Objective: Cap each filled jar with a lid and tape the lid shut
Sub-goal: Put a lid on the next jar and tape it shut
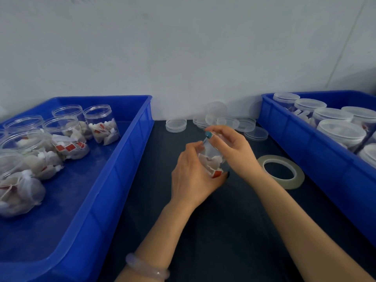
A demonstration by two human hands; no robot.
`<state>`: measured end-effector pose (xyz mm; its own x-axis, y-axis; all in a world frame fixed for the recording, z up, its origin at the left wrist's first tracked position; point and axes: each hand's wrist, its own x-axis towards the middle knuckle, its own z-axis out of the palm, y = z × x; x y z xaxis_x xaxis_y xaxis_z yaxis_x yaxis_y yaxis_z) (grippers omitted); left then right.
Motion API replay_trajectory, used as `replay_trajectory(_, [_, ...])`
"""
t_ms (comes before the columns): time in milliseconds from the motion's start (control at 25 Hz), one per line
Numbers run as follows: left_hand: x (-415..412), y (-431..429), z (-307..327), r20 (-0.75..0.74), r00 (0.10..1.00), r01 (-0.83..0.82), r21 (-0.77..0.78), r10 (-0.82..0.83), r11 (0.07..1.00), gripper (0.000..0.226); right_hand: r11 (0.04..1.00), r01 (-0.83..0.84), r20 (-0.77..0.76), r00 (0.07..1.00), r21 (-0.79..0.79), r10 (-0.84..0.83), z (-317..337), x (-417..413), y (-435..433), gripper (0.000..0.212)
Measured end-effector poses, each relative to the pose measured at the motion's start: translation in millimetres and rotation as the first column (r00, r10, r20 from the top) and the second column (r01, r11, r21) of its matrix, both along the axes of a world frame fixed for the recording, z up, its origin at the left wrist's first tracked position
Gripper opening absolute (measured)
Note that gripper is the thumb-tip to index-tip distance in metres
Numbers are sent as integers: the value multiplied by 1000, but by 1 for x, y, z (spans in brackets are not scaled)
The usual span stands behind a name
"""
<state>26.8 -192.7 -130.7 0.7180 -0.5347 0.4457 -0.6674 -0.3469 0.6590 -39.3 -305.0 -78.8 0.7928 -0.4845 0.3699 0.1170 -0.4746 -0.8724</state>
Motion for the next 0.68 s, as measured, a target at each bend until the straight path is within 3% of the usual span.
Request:
replay_trajectory(80, [3, -2, -1, -159, 985, 43, -104, -60, 994, 86, 973, -57, -186, 982, -224, 15, 5, -8, -7, 56])
replay_trajectory(160, [10, 0, -3, -284, 953, 57, -186, -109, 981, 89, 958, -112, -437, 899, -263, -15, 10, -20, -22, 88])
replay_trajectory(280, [21, 3, -9, -337, 926, 106, -203, -171, 973, 92, 911, -109, -753, 606, -397, -255, 4, -54, -53, 99])
replay_trajectory(360, [23, 2, -11, -348, 920, 121, -189, -182, 974, 90, 854, -96, -807, 396, -511, -439, -7, -76, -67, 101])
replay_trajectory(440, [22, 2, -10, -332, 924, 132, -186, -188, 974, 88, 858, -29, -820, 311, -513, -480, -12, -87, -75, 89])
replay_trajectory(520, [23, 1, -10, -331, 923, 136, -193, -195, 972, 89, 849, -47, -820, 293, -526, -492, -14, -89, -80, 55])
replay_trajectory(600, [24, 1, -11, -334, 923, 129, -193, -189, 973, 89, 779, -94, -758, 328, -620, -563, -16, -86, -80, 25])
replay_trajectory(680, [22, 1, -12, -313, 934, 123, -168, -171, 978, 92, 711, -129, -688, 415, -692, -595, -21, -80, -77, 18])
